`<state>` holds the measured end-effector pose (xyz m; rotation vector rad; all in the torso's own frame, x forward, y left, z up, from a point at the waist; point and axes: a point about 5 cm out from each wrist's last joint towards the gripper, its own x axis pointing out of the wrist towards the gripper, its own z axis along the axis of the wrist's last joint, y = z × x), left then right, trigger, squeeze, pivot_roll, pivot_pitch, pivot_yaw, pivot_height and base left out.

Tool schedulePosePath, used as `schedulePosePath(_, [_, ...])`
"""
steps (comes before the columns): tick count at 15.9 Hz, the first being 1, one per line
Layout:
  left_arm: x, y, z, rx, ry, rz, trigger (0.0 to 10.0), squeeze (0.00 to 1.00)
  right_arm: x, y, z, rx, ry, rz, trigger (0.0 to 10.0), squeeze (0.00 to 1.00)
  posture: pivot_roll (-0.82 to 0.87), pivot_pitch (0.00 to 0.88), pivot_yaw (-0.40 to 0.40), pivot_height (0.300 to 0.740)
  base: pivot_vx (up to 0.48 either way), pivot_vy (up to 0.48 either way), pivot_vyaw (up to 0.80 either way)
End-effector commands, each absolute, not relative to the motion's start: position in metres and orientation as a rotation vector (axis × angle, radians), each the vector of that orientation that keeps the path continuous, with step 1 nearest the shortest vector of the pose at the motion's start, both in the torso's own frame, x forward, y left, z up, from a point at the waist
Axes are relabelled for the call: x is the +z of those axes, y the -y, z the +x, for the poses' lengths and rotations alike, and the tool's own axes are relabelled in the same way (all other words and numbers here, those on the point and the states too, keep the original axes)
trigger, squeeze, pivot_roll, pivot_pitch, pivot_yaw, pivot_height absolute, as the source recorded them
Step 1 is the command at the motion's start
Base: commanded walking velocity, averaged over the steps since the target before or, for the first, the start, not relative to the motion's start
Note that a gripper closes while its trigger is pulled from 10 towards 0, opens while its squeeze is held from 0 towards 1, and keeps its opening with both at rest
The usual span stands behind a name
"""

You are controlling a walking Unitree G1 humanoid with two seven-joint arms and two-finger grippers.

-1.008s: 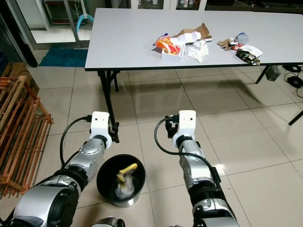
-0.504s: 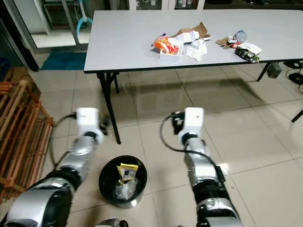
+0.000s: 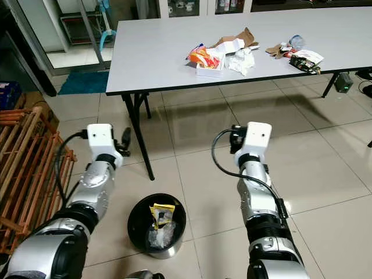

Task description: Picking trash to rubbish bin

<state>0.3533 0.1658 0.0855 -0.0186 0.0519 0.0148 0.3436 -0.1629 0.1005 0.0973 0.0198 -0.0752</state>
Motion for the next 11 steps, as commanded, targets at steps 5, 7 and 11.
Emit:
schedulePosePath(5, [0.088,-0.157,0.354,-0.006,-0.025,-0.031,10.0,0.0,0.113,0.163,0.349,-0.078,0.032,0.102,10.0,0.0,-0.03,0.0,0.043,0.74,0.0,0.0,0.0])
schedulePosePath(7, [0.087,-0.153,0.352,-0.008,-0.022,-0.049,10.0,0.0,0.112,0.16,0.349,-0.064,0.026,0.102,10.0,0.0,-0.02,0.0,0.035,0.74,0.0,0.0,0.0])
schedulePosePath(11, [0.08,-0.159,0.348,0.032,-0.054,-0.011,10.0,0.0,0.112,0.152,0.35,-0.033,0.024,0.1,10.0,0.0,-0.01,0.0,0.038,0.74,0.0,0.0,0.0])
